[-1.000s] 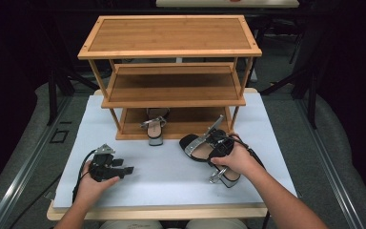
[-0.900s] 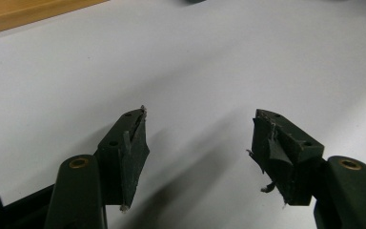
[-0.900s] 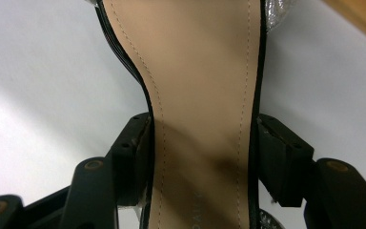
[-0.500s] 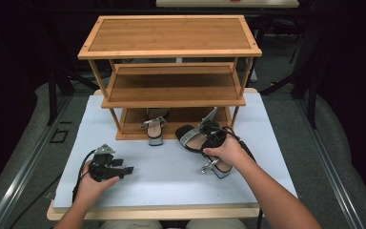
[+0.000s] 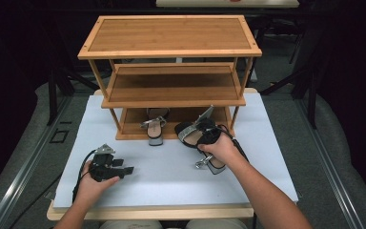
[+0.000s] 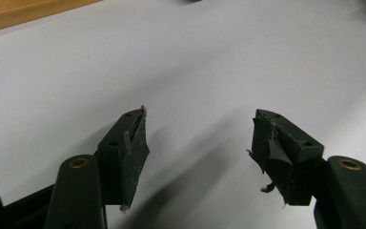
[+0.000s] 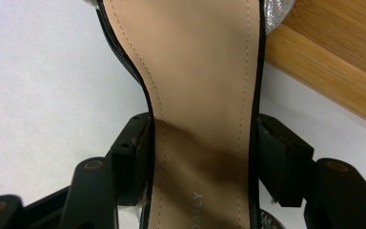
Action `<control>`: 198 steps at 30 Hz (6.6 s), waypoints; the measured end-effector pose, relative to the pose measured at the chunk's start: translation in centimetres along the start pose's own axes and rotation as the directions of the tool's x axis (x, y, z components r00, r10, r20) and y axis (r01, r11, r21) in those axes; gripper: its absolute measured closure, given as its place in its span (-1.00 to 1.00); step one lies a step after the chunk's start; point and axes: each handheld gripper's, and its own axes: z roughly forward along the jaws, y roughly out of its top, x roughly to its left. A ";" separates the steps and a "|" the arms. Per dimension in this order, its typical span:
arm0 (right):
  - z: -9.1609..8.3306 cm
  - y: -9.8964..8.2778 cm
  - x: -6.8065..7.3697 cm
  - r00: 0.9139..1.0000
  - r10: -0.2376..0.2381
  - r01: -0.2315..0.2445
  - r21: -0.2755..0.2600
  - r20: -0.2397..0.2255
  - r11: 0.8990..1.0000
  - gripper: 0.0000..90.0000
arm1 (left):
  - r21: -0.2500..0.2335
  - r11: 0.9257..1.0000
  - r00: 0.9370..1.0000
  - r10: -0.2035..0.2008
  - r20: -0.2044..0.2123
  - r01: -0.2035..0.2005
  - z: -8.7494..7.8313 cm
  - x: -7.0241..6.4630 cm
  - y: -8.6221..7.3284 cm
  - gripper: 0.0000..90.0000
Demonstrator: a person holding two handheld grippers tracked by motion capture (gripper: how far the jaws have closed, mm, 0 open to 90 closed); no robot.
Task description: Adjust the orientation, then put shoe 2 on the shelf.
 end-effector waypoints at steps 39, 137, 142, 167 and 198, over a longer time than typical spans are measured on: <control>-7.3 -9.7 -2.6 0.996 -0.073 0.057 -0.245 -0.059 0.968 -0.17 | 0.005 1.000 1.000 0.008 0.001 -0.008 0.3 -0.4 0.0 -0.19; 1.3 0.8 1.6 0.974 -0.147 0.062 -0.419 -0.173 0.906 -0.26 | 0.006 1.000 1.000 -0.001 0.024 0.001 1.1 0.1 0.6 -0.18; 1.8 1.3 1.6 0.976 -0.137 0.055 -0.415 -0.171 0.908 -0.25 | 0.006 1.000 1.000 -0.002 0.023 0.001 1.1 0.1 0.7 -0.17; 0.9 0.4 1.8 0.982 -0.132 0.059 -0.451 -0.132 0.890 -0.05 | -0.045 0.997 0.998 -0.057 0.040 0.058 1.7 1.2 3.5 0.18; 1.3 0.3 1.7 0.996 -0.018 -0.027 -0.481 -0.089 0.877 0.69 | -0.044 0.998 0.996 -0.054 -0.070 0.051 7.0 0.6 9.3 0.91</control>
